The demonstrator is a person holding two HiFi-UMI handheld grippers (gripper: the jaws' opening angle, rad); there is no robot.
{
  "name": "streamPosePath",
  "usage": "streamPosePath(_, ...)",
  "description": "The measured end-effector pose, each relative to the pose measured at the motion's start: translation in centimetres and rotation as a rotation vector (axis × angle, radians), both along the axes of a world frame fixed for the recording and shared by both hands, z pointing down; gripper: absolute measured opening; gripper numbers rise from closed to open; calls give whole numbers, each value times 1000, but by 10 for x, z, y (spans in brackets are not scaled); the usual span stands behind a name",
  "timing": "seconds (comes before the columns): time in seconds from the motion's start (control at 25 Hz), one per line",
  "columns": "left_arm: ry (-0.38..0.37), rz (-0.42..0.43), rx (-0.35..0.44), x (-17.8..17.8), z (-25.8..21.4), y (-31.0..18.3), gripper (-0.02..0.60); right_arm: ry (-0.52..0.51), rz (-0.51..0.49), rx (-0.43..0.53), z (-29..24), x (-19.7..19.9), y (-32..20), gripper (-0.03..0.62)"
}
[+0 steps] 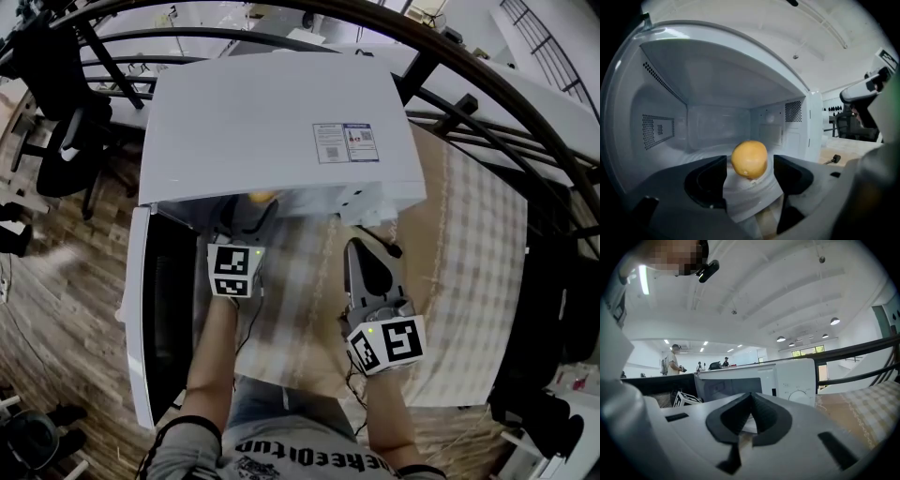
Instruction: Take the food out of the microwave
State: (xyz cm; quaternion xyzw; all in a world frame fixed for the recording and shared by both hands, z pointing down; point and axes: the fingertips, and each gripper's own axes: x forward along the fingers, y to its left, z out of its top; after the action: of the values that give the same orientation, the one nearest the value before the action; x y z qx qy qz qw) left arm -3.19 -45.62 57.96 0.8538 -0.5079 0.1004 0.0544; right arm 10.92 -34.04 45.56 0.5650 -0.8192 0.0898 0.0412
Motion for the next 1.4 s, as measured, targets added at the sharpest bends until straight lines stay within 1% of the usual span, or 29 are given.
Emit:
streamPosePath(0.08, -9, 4, -7, 2, 2, -4, 287, 1, 8, -5, 1, 3, 0, 6)
streamPosePath(0.32, -76, -9, -18, 5, 8, -8, 291, 2, 26, -13, 4, 8, 1, 6)
streamPosePath(0.4, -93, -24, -32, 2, 9, -9, 282, 2, 29, -16, 4, 9, 2, 6)
streamPosePath(0.44, -98, -25, -39, 2, 10, -9, 253, 1, 30, -17, 4, 9, 2, 6)
streamPosePath(0.48, -98, -22, -44, 2, 10, -9, 251, 1, 31, -19, 4, 9, 3, 6)
streamPosePath(0.72, -50, -24, -54, 2, 6, -4, 244, 4, 27, -17, 3, 5, 5, 6)
streamPosePath(0.96, -45, -39, -58, -4, -3, 8, 242, 4, 10, -8, -2, -3, 9, 6)
streamPosePath(1.16, -26, -53, -68, -9, -12, 22, 242, 1, -5, 4, -7, -10, 11, 6)
streamPosePath(1.4, 43, -48, -105, -10, -27, 49, 241, 11, -34, 9, -13, -19, 16, 6)
